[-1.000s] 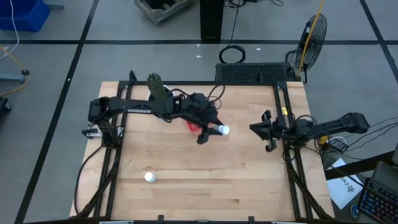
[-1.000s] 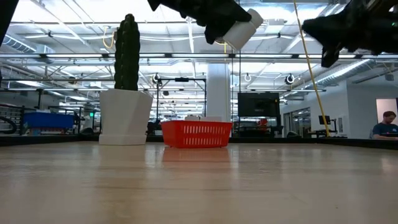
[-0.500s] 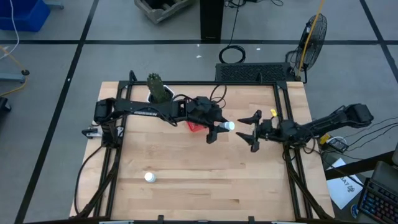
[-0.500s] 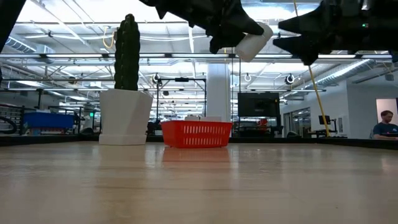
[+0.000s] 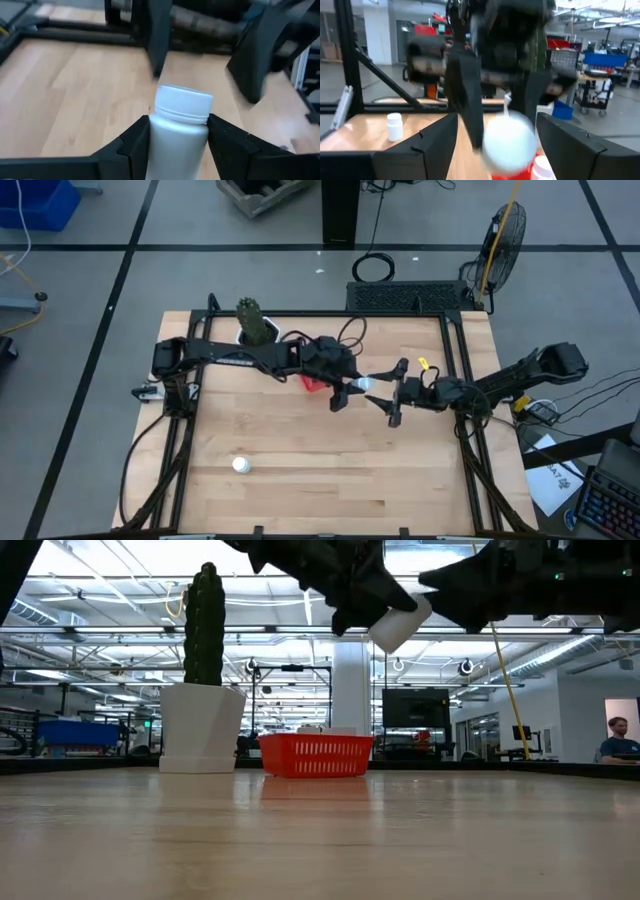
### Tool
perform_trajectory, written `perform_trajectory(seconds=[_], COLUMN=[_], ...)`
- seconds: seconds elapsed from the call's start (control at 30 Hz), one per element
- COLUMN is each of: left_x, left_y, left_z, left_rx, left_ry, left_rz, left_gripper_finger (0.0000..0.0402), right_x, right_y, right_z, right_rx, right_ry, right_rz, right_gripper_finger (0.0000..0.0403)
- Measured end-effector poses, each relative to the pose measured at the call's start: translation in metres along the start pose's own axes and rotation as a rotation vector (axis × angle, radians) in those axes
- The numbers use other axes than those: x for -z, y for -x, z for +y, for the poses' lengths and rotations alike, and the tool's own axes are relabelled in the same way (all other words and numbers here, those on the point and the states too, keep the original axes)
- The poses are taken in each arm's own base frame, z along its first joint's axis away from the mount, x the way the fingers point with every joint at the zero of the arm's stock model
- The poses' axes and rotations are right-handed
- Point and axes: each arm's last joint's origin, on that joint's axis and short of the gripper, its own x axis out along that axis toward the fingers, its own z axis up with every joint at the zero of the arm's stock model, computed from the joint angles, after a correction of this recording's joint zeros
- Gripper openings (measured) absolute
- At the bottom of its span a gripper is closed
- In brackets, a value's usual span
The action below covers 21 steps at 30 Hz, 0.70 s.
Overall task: Pick and place pill bottles into a basket
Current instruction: Adjust the white pill bottle in the red bin
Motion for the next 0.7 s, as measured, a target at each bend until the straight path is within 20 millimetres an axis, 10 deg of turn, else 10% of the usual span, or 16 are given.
perform_trajectory(seconds=[0.7], left_x=[-0.0018], left_y=[-0.0014], left_z=[-0.0089], left_rx=[0.021], left_ry=[-0.04], left_rz=[-0.022], left_gripper_finger=[0.0175], right_x=[0.0034], right_y=[-0.0012], right_z=[0.0009], right_rx=[-0.006], right_ry=[-0.003], right_rz=[0.021], right_gripper_finger=[0.0247])
